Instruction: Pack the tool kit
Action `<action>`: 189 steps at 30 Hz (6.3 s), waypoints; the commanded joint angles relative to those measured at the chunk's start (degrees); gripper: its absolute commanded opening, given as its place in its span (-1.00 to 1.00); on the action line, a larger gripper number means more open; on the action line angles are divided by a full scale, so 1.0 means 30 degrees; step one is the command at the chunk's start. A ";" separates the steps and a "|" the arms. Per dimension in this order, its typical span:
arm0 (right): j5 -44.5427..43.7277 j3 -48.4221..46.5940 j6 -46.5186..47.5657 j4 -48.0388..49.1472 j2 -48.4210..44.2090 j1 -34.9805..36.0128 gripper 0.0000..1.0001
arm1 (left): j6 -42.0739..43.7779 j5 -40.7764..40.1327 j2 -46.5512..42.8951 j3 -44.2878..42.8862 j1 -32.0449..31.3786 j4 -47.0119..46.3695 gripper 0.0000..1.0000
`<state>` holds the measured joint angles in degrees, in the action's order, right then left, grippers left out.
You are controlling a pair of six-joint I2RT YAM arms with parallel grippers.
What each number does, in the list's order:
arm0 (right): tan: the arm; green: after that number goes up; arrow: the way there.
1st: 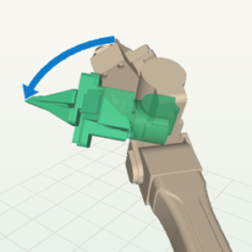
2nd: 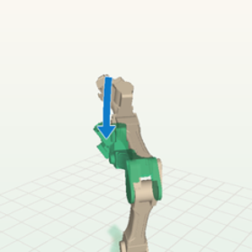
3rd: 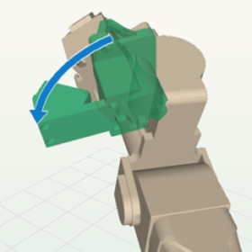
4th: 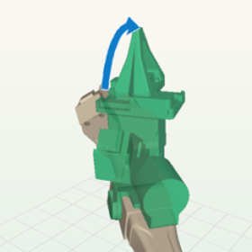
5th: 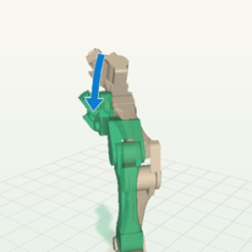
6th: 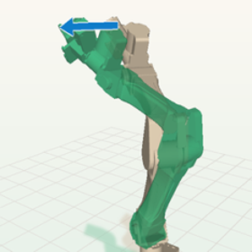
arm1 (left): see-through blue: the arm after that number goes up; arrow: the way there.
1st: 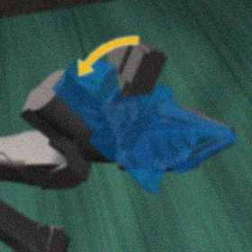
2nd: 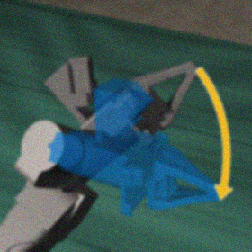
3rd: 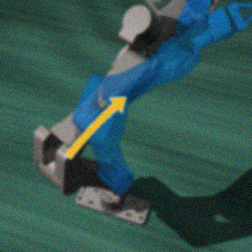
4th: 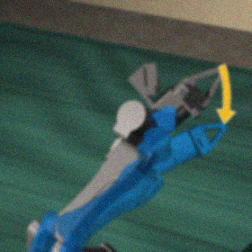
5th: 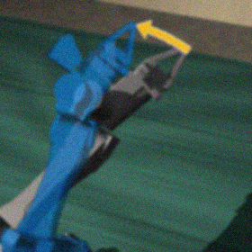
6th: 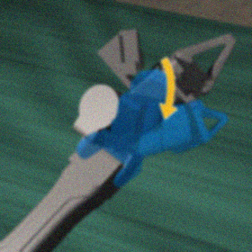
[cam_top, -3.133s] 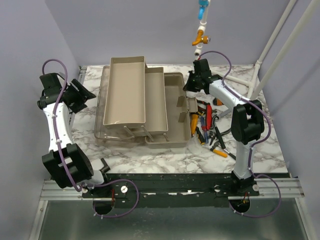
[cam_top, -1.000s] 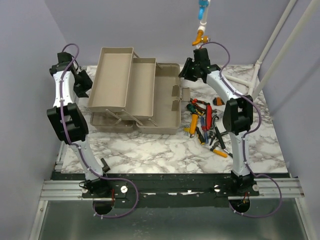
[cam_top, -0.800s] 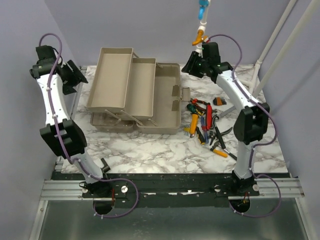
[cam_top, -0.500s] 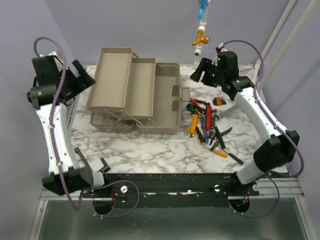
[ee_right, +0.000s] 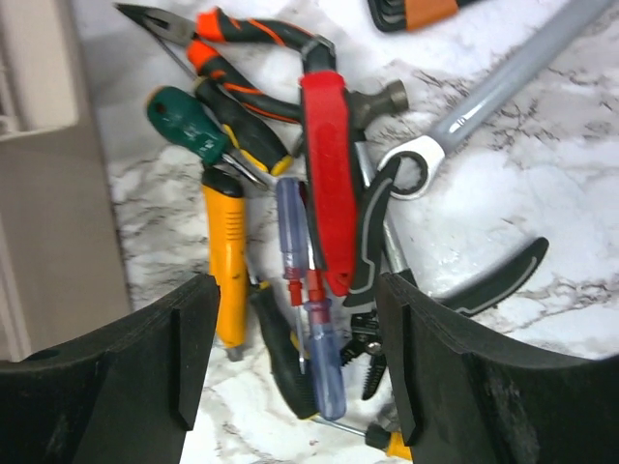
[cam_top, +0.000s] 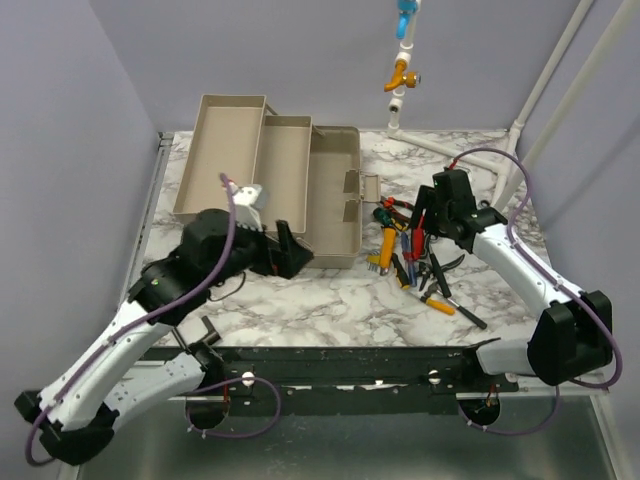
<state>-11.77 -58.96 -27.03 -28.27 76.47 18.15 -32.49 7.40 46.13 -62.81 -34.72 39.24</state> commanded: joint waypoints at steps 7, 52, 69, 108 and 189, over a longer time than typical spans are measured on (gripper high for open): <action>-0.1213 0.0823 -0.0100 0.2967 0.2478 -0.0191 0.26 | 0.0387 -0.7701 0.2971 0.3895 -1.0146 -0.3527 0.97; -0.2123 -0.3154 -0.0544 0.2650 0.9691 -0.0452 -0.70 | -0.0296 -0.4920 0.1637 1.1984 -0.0353 -0.9879 0.97; 0.2380 -0.4279 -0.0032 0.1410 0.3982 -0.0455 -0.99 | 0.0737 -0.1394 -0.5321 1.3200 0.0363 -0.9220 0.97; 0.3449 -1.3579 -0.5789 0.3969 1.4939 0.5382 -0.99 | 0.1129 0.1579 -0.9960 1.7398 0.0296 -1.1822 0.97; -0.1401 0.0871 -0.4999 0.6160 0.7680 0.3030 -0.36 | 0.0093 -0.0766 -1.0825 1.7683 0.0323 -1.0869 0.97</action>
<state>-16.82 -55.22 -41.47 -10.35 98.21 27.64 -32.01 4.54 13.47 -10.52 -33.50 7.84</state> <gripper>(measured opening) 0.381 0.984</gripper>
